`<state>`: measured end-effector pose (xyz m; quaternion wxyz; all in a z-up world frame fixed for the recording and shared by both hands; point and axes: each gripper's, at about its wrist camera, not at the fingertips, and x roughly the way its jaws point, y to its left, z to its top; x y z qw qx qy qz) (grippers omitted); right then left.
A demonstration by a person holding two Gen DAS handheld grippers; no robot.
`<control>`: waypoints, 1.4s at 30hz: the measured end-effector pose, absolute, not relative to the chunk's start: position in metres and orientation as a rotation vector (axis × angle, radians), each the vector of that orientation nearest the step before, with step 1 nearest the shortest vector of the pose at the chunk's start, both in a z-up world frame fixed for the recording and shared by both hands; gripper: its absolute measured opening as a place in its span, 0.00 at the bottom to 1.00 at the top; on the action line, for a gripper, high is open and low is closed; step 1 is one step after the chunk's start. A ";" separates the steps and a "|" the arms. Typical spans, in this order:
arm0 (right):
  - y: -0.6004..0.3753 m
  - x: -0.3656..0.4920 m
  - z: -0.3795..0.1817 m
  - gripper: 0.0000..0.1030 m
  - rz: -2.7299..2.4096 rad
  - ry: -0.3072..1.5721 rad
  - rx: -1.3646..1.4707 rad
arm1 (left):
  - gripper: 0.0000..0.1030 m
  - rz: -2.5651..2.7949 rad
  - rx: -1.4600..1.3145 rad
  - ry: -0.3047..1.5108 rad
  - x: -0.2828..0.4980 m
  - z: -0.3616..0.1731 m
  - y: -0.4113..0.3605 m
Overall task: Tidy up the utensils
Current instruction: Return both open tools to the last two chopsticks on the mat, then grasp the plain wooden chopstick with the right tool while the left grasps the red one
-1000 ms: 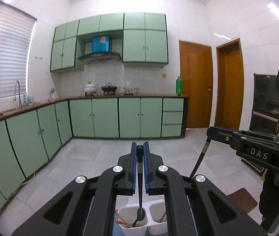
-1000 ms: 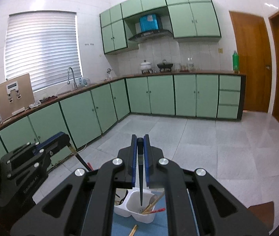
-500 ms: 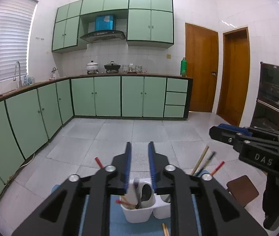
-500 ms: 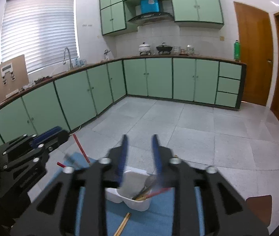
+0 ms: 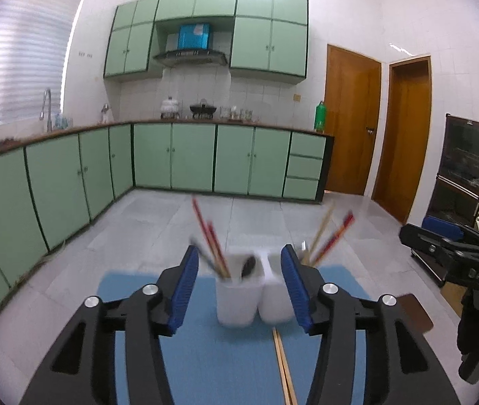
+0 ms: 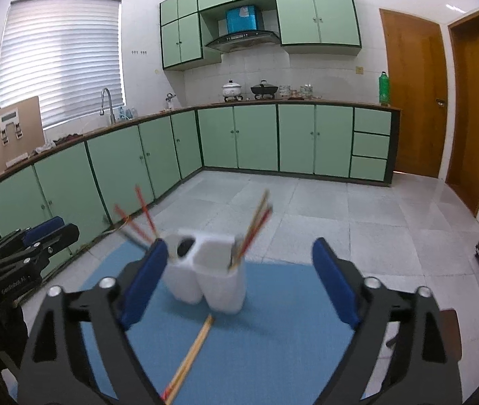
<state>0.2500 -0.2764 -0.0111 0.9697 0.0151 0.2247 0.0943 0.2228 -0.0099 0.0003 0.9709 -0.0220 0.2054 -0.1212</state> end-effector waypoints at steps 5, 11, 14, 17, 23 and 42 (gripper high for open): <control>-0.272 0.210 -0.059 0.93 0.171 0.506 0.049 | 0.67 -0.238 -0.060 0.534 0.195 -0.059 -0.008; -0.260 0.184 -0.110 0.93 0.165 0.623 0.075 | 0.71 -0.205 -0.034 0.659 0.178 -0.113 -0.002; -0.249 0.174 -0.131 0.93 0.167 0.681 0.092 | 0.71 -0.199 -0.029 0.715 0.170 -0.134 -0.001; -0.238 0.170 -0.146 0.93 0.167 0.721 0.084 | 0.71 -0.182 -0.013 0.745 0.166 -0.147 0.004; -0.219 0.162 -0.172 0.93 0.175 0.787 0.061 | 0.71 -0.152 -0.003 0.789 0.158 -0.164 0.009; -0.178 0.159 -0.202 0.76 0.168 0.894 -0.042 | 0.71 -0.123 -0.024 0.832 0.154 -0.180 0.026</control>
